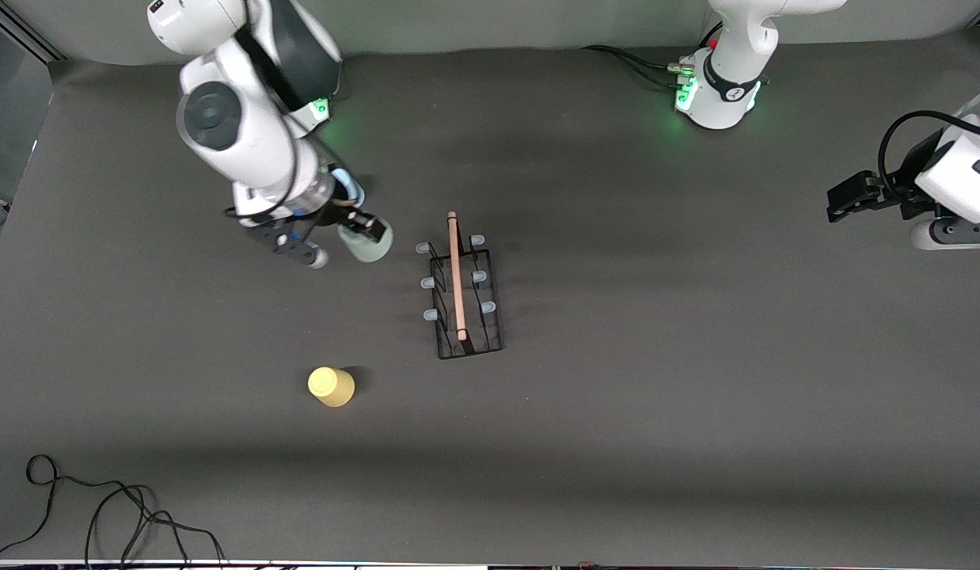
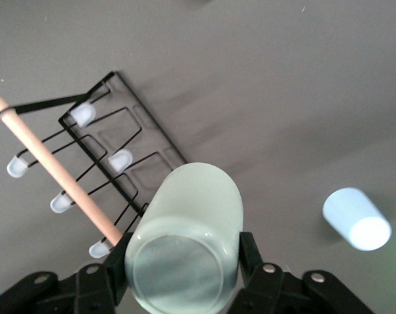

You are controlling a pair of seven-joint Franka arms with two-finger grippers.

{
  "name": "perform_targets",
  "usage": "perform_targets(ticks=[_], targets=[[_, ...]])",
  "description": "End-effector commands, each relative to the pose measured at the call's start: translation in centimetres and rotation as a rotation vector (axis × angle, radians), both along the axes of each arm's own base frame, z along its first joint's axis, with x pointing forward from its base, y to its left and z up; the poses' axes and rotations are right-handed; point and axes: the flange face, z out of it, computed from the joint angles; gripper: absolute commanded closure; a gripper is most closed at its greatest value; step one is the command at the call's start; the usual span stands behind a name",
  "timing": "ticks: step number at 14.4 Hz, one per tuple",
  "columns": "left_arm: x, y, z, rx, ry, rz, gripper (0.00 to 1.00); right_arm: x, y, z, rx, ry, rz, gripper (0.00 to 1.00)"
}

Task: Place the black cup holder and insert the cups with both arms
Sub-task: 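Carry the green cup to the rack and set it on a peg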

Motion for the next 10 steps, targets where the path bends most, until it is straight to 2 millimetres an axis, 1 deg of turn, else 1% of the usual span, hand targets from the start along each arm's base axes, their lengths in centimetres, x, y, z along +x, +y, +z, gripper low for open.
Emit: perform_targets(ticks=[1,2,4,6,7,8,9,10], targets=[[0.0,-0.3,0.9,-0.001,-0.014,0.011,0.00,-0.4,4.1,-2.8,-0.026,-0.034,-0.045,1.00],[-0.2,-0.2,1.3,-0.001,-0.015,0.011,0.00,-0.4,4.7,-3.7,-0.040,-0.047,-0.039,1.00],[-0.1,-0.2,1.3,-0.003,-0.013,0.012,0.00,-0.6,5.2,-5.3,-0.049,-0.055,-0.045,1.00],[0.0,-0.1,1.1,-0.003,-0.015,0.014,0.00,-1.0,4.9,-6.9,-0.045,-0.068,-0.051,1.00],[0.0,-0.1,1.1,-0.003,-0.013,0.015,0.00,-1.2,5.1,-7.4,-0.041,-0.075,-0.047,1.00],[0.0,0.0,1.0,-0.003,-0.013,0.017,0.00,-1.2,5.2,-8.0,-0.049,-0.068,-0.045,0.71],[0.1,0.2,0.8,-0.003,-0.010,0.019,0.00,-1.3,5.2,-8.1,-0.051,-0.067,-0.045,0.13],[0.1,0.4,0.7,-0.002,-0.009,0.023,0.00,-1.4,5.5,-8.1,-0.050,-0.069,-0.040,0.12]])
